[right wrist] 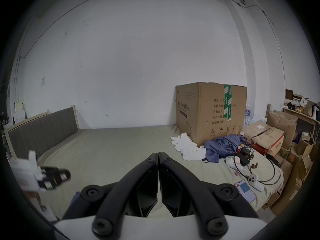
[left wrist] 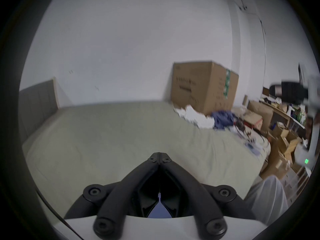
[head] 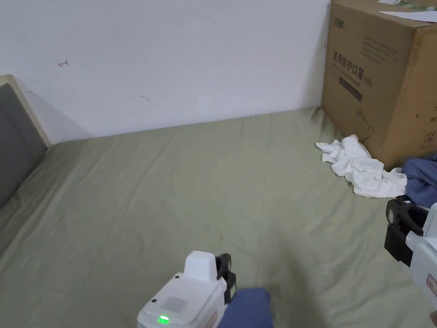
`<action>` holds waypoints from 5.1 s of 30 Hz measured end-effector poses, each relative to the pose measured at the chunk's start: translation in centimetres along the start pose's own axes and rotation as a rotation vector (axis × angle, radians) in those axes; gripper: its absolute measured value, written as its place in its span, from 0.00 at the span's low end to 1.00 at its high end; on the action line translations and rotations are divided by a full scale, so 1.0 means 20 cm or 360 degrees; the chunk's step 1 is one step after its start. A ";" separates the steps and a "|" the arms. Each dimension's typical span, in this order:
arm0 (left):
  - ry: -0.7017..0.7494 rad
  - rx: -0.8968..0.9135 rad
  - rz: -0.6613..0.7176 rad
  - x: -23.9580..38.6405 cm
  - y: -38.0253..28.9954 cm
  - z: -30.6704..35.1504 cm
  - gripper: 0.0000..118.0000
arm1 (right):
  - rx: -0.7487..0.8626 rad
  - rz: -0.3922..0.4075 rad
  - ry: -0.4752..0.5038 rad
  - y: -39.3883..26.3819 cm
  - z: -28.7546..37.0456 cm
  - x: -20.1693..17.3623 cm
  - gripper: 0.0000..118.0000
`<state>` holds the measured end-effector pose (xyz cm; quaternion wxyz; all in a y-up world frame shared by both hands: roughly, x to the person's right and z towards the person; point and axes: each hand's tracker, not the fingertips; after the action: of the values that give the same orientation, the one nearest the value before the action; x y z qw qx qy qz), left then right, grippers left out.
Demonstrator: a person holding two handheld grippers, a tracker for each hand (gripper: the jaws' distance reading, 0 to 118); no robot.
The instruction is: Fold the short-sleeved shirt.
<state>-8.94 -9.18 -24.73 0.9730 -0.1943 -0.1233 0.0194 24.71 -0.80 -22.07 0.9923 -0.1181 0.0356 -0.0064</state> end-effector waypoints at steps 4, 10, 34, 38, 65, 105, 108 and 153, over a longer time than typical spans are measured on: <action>0.0120 0.0239 0.0027 -0.15 0.23 0.16 0.00 | 0.0074 0.0024 0.0002 0.05 0.00 -0.08 0.00; 0.0355 0.0481 -0.0029 -0.36 0.42 0.33 0.00 | 0.0148 0.0065 0.0007 0.13 -0.01 -0.21 0.00; 0.0572 0.0441 0.0125 -0.69 0.31 0.56 0.00 | -0.0105 0.0178 0.0261 -0.29 -0.31 -0.71 0.00; 0.0536 0.0371 0.0188 -0.73 0.24 0.59 0.00 | -0.0341 0.0199 0.0364 -0.62 -0.44 -0.87 0.00; -0.0172 -0.0953 0.0942 -0.87 -0.48 -0.32 0.71 | -0.0802 0.0054 0.0431 -1.26 -0.60 -0.95 0.00; 0.0775 -0.1215 0.0404 -2.66 -0.08 0.20 0.12 | -0.0224 0.0210 0.0622 -0.41 -0.67 -1.37 0.00; 0.0791 -0.1201 0.0543 -2.81 -0.11 0.23 0.23 | -0.0244 0.0230 0.0632 -0.41 -0.72 -1.43 0.00; 0.0639 0.0787 0.0010 -0.43 0.63 0.58 0.00 | 0.0313 0.0227 0.0145 0.40 -0.07 -0.42 0.00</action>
<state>-19.97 6.08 -21.11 0.9956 0.0478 0.0801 0.0132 16.18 6.86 -24.72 0.9944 -0.0169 0.0881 0.0554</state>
